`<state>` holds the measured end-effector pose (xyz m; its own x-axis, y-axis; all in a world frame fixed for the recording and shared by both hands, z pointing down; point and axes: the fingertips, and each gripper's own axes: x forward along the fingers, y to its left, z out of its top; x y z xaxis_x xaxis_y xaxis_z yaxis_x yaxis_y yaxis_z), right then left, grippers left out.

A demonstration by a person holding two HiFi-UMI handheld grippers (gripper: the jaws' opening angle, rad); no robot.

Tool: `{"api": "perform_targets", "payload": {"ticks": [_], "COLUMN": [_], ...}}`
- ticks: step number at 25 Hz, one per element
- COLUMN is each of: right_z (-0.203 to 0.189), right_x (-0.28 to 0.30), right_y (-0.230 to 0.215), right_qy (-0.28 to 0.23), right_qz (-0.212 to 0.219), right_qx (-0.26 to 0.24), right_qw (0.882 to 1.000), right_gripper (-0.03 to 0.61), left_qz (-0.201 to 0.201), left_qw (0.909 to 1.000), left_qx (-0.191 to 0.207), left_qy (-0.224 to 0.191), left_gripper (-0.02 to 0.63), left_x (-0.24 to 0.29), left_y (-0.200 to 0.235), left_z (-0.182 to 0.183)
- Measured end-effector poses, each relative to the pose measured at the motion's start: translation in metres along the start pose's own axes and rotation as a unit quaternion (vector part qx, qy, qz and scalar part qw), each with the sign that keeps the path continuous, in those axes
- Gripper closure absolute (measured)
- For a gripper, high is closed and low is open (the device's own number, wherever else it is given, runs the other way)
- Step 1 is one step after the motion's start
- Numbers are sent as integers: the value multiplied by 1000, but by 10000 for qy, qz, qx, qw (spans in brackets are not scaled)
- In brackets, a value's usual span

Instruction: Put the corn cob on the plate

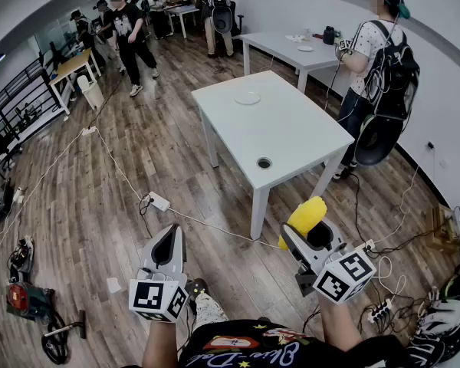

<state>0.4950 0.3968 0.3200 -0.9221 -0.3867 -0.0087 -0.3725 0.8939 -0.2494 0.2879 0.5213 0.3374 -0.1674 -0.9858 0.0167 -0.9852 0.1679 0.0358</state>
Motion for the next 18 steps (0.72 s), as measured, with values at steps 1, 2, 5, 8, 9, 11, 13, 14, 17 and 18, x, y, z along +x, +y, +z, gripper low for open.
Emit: {"api": "perform_targets", "payload": {"ticks": [1, 2, 5, 8, 9, 11, 13, 14, 17, 18], "right_z": [1, 1, 6, 3, 1, -1, -2, -3, -10, -11], "right_x": [17, 35, 88, 135, 150, 178, 205, 217, 249, 258], "right_y": [2, 3, 4, 8, 11, 16, 19, 20, 26, 26], "right_qy": [-24, -48, -110, -126, -140, -169, -200, -206, -185, -163], "right_qz": [-22, -42, -114, -251, -297, -396, -495, -537, -626, -646], "right_qx": [-3, -8, -48, -21, -4, 8, 29, 50, 111, 108], "right_qw": [10000, 10000, 9999, 9996, 9995, 9991, 9986, 9983, 9978, 9977], "right_gripper": [307, 307, 307, 307, 307, 307, 307, 307, 307, 307], "left_qz": [-47, -93, -214, -291, -332, -405, -436, -463, -572, -611], "left_qw": [10000, 9999, 9997, 9994, 9992, 9988, 9986, 9985, 9982, 9980], "left_qx": [13, 32, 148, 197, 214, 274, 310, 297, 162, 121], "left_qy": [-19, -36, -43, 17, 25, 18, 22, 31, 40, 44], "left_gripper": [615, 615, 615, 615, 615, 615, 615, 615, 615, 615], "left_x": [9, 18, 50, 71, 75, 82, 91, 95, 110, 117], "left_y": [15, 30, 75, 119, 134, 164, 193, 206, 240, 247], "left_z": [2, 3, 8, 9, 10, 12, 13, 12, 8, 6]}}
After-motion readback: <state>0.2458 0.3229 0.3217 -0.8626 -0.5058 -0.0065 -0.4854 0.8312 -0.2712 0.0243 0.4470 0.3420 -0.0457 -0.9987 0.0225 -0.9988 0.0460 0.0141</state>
